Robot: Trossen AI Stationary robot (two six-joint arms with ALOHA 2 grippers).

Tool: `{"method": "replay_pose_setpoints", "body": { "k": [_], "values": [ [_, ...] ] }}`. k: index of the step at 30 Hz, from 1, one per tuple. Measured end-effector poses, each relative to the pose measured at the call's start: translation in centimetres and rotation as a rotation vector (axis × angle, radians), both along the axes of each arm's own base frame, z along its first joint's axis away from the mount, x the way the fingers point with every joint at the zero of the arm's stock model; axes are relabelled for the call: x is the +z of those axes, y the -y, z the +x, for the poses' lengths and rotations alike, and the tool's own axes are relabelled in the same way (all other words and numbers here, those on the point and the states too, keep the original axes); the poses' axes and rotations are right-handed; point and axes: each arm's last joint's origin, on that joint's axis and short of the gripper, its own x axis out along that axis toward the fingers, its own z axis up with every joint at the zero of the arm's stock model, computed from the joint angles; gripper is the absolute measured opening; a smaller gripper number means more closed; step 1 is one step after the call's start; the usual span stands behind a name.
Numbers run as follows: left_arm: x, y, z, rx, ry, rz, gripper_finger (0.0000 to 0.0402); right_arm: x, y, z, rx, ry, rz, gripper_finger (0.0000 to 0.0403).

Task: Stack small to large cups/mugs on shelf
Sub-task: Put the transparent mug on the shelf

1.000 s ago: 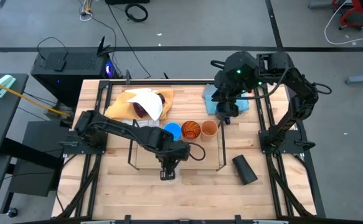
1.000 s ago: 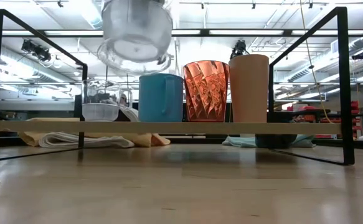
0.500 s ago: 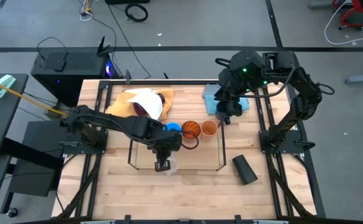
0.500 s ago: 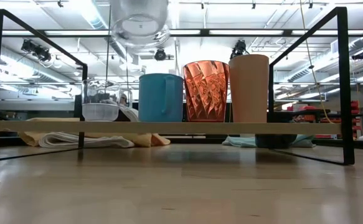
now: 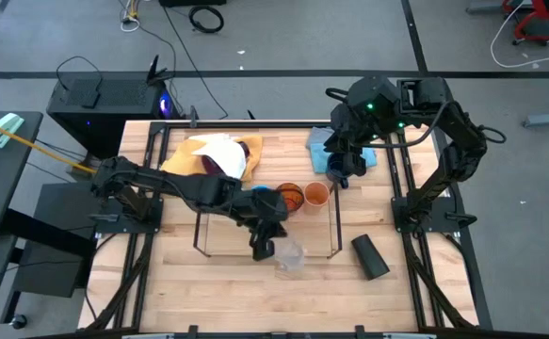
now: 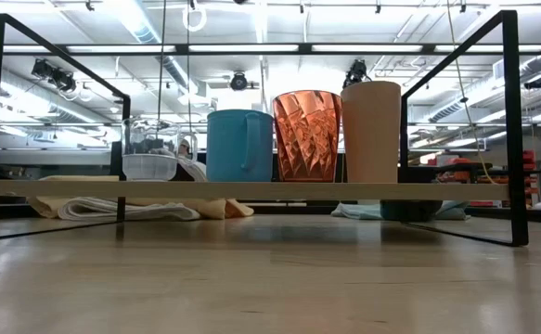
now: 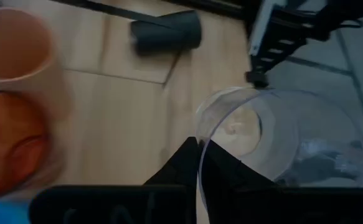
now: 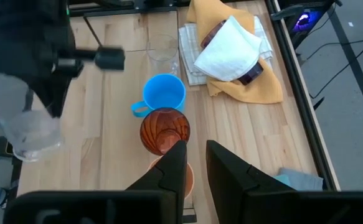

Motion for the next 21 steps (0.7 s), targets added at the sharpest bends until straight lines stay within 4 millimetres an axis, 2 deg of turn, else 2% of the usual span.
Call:
{"method": "replay_pose_setpoints", "body": {
  "k": [4, 10, 16, 21],
  "values": [
    [-2.0, 0.2, 0.2, -0.008, -0.015, -0.038, 0.0008, 0.0, 0.0, 0.0, 0.003, 0.0, -0.002, 0.0068],
    [-3.5, 0.2, -0.1, -0.015, -0.067, -0.046, 0.0028, 0.0, 0.0, 0.0, 0.007, 0.0, -0.007, 0.0068],
    [-2.4, -0.4, -0.8, 0.002, 0.079, -0.097, 0.0008, 0.0, 0.0, 0.0, 0.008, 0.0, -0.008, 0.0068],
    [-1.5, -1.4, -1.8, 0.048, 0.24, -0.168, 0.0026, 0.0, 0.0, 0.0, 0.008, 0.0, -0.008, 0.0068]
  ]
}}
